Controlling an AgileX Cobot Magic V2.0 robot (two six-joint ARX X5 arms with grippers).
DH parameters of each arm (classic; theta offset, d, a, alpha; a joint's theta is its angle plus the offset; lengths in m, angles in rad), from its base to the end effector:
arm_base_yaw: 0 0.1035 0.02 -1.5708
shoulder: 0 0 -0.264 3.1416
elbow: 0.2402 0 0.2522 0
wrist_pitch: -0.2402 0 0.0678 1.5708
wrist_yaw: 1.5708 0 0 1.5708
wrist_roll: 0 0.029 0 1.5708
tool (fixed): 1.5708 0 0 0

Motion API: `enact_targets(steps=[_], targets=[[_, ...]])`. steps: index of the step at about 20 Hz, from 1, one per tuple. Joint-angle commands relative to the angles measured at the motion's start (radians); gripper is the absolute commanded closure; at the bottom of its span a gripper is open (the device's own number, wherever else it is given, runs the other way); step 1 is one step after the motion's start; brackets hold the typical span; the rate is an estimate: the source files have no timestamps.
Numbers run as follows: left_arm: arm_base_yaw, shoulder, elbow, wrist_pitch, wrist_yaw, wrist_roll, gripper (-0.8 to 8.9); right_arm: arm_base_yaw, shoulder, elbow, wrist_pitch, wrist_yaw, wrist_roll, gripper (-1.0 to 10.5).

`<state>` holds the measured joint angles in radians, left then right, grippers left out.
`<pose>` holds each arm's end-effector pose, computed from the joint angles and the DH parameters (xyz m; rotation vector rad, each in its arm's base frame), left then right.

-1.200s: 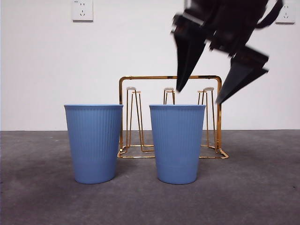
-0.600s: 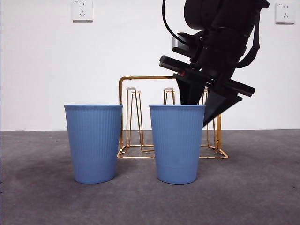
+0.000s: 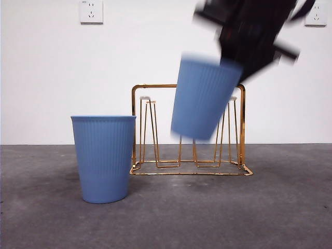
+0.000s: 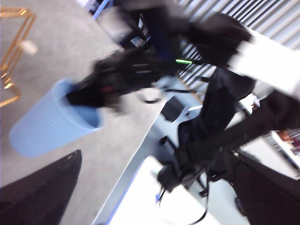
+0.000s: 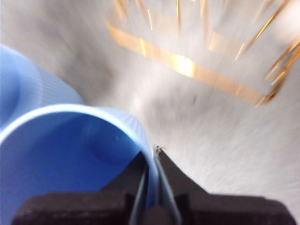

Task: Pick up cup 1,put cup 1 in the cup rack,pick up cup 2,put cup 2 in the cup rack

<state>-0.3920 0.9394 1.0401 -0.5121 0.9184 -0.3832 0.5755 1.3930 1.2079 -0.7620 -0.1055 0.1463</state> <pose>0.1577 -0.0901 0.3668 -0.4367 0.6708 -1.1967 0.2346 0.1558 0.2988 -0.0941 0.9794 0.5572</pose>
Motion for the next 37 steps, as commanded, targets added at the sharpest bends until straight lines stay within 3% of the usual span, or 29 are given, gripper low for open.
enact_targets(steps=[1, 4, 9, 12, 16, 26, 32, 37], targets=[[-0.042, 0.040, 0.002, 0.135, 0.000, -0.128, 1.54, 0.000, -0.186, 0.001, 0.010, 0.055, -0.008, 9.6], [-0.128, 0.114, 0.002, 0.343, -0.056, -0.277, 1.54, 0.002, -0.401, 0.001, 0.040, 0.156, -0.006, 9.6], [-0.311, 0.286, 0.002, 0.824, -0.251, -0.564, 1.54, 0.001, -0.631, 0.001, 0.130, 0.277, -0.021, 9.6], [-0.402, 0.400, 0.002, 1.122, -0.381, -0.726, 1.54, 0.001, -0.672, 0.001, 0.199, 0.281, -0.047, 9.6], [-0.454, 0.487, 0.002, 1.308, -0.496, -0.820, 1.54, 0.001, -0.673, 0.001, 0.246, 0.280, -0.078, 9.6], [-0.482, 0.576, 0.003, 1.453, -0.678, -0.893, 1.54, 0.001, -0.649, 0.001, 0.325, 0.200, -0.097, 9.6], [-0.482, 0.576, 0.003, 1.508, -0.711, -0.900, 1.54, 0.001, -0.603, 0.001, 0.339, 0.170, -0.098, 9.6], [-0.479, 0.576, 0.003, 1.508, -0.715, -0.900, 1.54, 0.002, -0.559, 0.001, 0.399, 0.098, -0.097, 9.6]])
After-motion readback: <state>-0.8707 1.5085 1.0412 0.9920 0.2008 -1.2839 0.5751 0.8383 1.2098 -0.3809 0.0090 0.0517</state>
